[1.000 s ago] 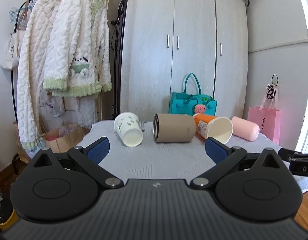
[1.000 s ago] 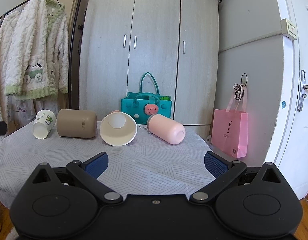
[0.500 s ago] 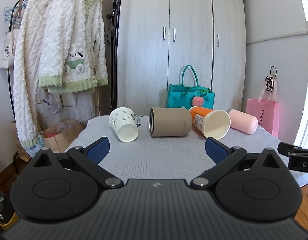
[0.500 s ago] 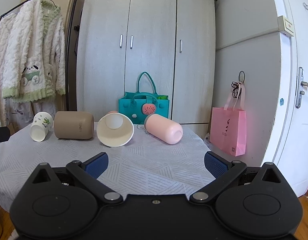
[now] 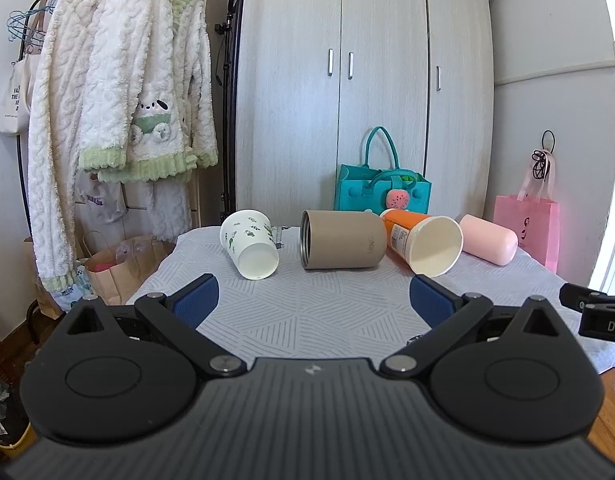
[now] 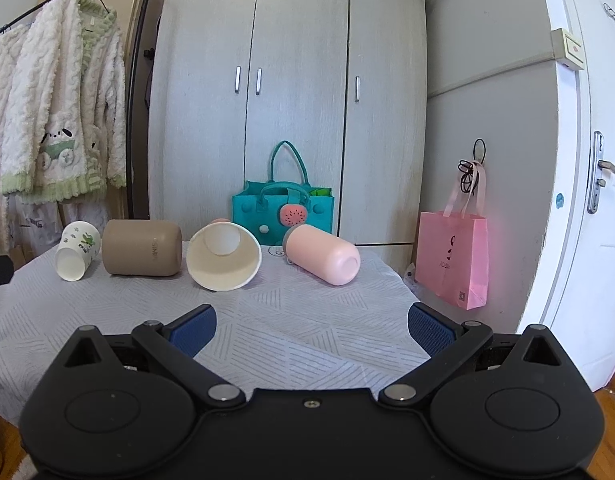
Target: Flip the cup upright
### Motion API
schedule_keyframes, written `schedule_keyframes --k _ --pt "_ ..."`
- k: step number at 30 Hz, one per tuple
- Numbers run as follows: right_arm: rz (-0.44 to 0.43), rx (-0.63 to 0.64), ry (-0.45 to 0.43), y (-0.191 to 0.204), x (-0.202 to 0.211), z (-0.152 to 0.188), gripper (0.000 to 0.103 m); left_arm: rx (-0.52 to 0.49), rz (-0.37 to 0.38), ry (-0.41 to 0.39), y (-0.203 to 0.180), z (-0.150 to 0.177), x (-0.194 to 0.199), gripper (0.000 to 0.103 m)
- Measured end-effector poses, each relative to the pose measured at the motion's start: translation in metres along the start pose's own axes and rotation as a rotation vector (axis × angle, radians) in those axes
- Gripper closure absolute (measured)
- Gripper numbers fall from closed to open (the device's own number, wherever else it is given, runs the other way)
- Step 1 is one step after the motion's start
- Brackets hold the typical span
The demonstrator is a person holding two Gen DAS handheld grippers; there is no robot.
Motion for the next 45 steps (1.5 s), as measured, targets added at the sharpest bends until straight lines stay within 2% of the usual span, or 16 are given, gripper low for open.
schedule_keyframes --k 8,12,19,25,27,31,38,45 --pt "0.003 0.0 0.012 0.001 -0.002 0.001 0.0 -0.002 -0.004 0.01 0.002 0.004 0.0 0.0" --pt "-0.013 0.022 0.014 0.001 -0.001 -0.002 0.0 0.001 0.004 0.041 0.002 -0.003 -0.002 0.0" --pt "-0.143 0.037 -0.008 -0.016 0.004 -0.031 0.0 0.01 0.045 0.08 -0.005 -0.035 -0.009 0.0" --pt "-0.381 0.13 0.029 -0.037 -0.007 -0.065 0.0 -0.048 0.082 0.1 -0.026 -0.053 -0.019 0.0" --pt "-0.43 0.142 0.06 -0.046 -0.015 -0.076 0.0 -0.043 0.107 0.106 -0.032 -0.059 -0.024 0.0" --pt "-0.442 0.181 0.129 -0.061 -0.041 -0.089 0.0 -0.01 0.164 0.135 -0.047 -0.066 -0.041 0.0" --pt "-0.481 0.216 0.252 -0.074 -0.095 -0.092 0.0 0.05 0.272 0.216 -0.084 -0.074 -0.09 0.0" --pt "-0.497 0.285 0.326 -0.069 -0.154 -0.104 0.002 0.091 0.284 0.282 -0.105 -0.075 -0.135 0.0"
Point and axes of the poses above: each gripper's, at about its wrist camera, not at the fingertips, and x roughly against the way its jaws point, y to its left, z to its underside, the point moved 4 cm from there along -x, roughly the way its jaws point, and after that the axes turned 5 degrees about y, right-handed, at the moved point
